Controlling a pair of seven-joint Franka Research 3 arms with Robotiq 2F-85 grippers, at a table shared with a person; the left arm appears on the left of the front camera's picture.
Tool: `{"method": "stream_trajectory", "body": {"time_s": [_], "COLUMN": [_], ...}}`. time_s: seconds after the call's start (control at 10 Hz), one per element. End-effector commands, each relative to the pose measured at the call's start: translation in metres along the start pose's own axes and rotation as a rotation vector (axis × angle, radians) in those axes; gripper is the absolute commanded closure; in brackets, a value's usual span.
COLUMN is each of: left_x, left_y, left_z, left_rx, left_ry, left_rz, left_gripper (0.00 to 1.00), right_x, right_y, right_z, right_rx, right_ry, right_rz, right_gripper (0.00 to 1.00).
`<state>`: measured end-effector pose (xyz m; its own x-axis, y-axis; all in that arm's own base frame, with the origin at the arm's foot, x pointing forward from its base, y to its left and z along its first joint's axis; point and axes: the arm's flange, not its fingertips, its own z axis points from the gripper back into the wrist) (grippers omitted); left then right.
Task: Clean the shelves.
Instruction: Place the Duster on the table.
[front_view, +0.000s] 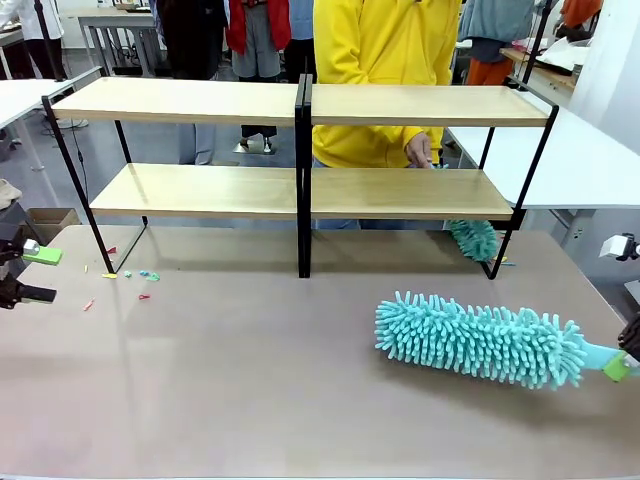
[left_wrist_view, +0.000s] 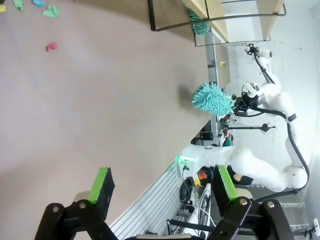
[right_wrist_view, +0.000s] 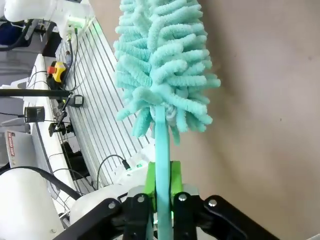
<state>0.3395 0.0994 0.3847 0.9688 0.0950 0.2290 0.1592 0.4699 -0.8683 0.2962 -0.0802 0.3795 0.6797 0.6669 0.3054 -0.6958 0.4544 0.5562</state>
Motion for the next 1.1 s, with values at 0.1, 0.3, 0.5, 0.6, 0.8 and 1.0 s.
{"method": "stream_trajectory", "body": {"time_s": [0.1, 0.3, 0.5, 0.6, 0.8, 1.0], "left_x": [-0.002, -0.002, -0.002, -0.002, -0.002, -0.002], "left_y": [0.0, 0.0, 0.0, 0.0, 0.0, 0.0], "left_z": [-0.005, -0.005, -0.005, -0.005, -0.005, -0.005], "left_rx": [-0.025, -0.025, -0.025, -0.025, -0.025, -0.025], "left_ry": [-0.011, -0.011, -0.011, -0.011, -0.011, -0.011], "left_rz": [-0.022, -0.022, -0.022, -0.022, -0.022, -0.022], "left_gripper": [0.0, 0.0, 0.0, 0.0, 0.0, 0.0], "right_x": [0.005, 0.009, 0.003, -0.003, -0.018, -0.022], "right_y": [-0.007, -0.016, -0.007, 0.004, 0.036, 0.058], "right_z": [0.007, 0.035, 0.065, 0.072, 0.093, 0.11], "right_rx": [-0.109, -0.338, -0.341, -0.139, 0.207, 0.147], "right_ry": [-0.122, -0.442, -0.851, -0.851, -0.782, -0.793], "right_rz": [-0.039, -0.041, -0.097, -0.225, -0.441, -0.491], "right_gripper": [0.31, 0.0, 0.08, 0.0, 0.0, 0.0]}}
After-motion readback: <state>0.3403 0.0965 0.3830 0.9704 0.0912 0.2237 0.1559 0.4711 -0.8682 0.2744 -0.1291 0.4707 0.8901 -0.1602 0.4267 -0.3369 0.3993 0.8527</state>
